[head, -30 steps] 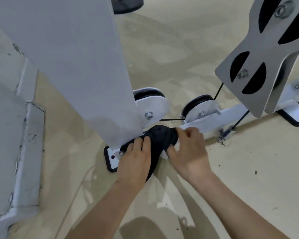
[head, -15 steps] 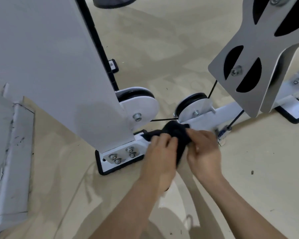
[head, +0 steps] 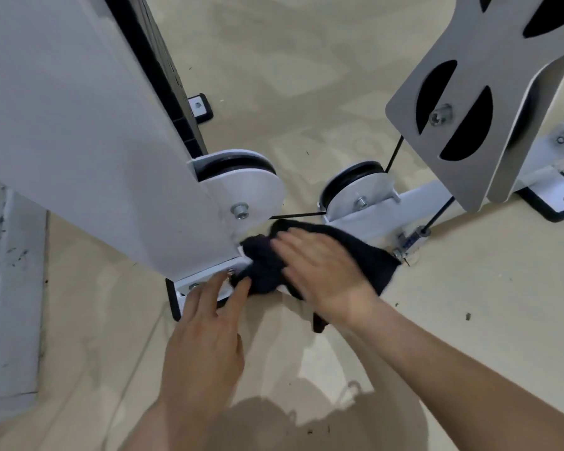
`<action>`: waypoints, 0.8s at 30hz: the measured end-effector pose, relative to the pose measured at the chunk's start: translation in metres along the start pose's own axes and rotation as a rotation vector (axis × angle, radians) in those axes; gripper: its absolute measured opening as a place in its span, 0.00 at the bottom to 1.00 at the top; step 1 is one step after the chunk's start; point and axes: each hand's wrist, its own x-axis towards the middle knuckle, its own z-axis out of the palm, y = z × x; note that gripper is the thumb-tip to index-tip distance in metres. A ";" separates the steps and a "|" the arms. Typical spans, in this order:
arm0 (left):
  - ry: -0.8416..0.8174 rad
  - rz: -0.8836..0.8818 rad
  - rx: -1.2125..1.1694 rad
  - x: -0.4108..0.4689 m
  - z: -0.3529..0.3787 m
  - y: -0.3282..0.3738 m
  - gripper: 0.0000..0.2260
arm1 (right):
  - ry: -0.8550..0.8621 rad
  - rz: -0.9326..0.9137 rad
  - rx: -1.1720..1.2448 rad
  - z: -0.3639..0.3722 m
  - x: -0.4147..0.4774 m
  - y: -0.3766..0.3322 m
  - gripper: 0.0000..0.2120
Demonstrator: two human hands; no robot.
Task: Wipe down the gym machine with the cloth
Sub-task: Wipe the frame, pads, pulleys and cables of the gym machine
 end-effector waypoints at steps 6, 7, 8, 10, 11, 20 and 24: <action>0.003 0.041 0.003 0.019 -0.002 0.007 0.31 | 0.374 0.527 0.066 0.005 -0.013 -0.008 0.20; 0.005 0.021 -0.029 0.021 -0.002 0.007 0.28 | 0.365 0.475 0.091 0.017 -0.004 -0.036 0.19; 0.022 -0.003 -0.060 0.022 -0.002 0.006 0.22 | 0.349 0.374 0.121 0.029 0.002 -0.064 0.18; 0.094 -0.017 -0.106 0.020 -0.004 -0.002 0.14 | 0.332 0.203 0.158 0.040 0.002 -0.089 0.16; 0.100 -0.012 -0.101 0.018 -0.005 -0.007 0.16 | 0.315 0.116 0.151 0.039 -0.001 -0.078 0.15; -0.134 0.011 0.077 0.025 -0.017 0.008 0.25 | 0.409 0.561 0.231 0.010 -0.060 0.025 0.22; -0.076 0.061 0.014 0.039 -0.014 0.028 0.16 | 0.647 0.730 0.589 0.034 -0.030 -0.056 0.13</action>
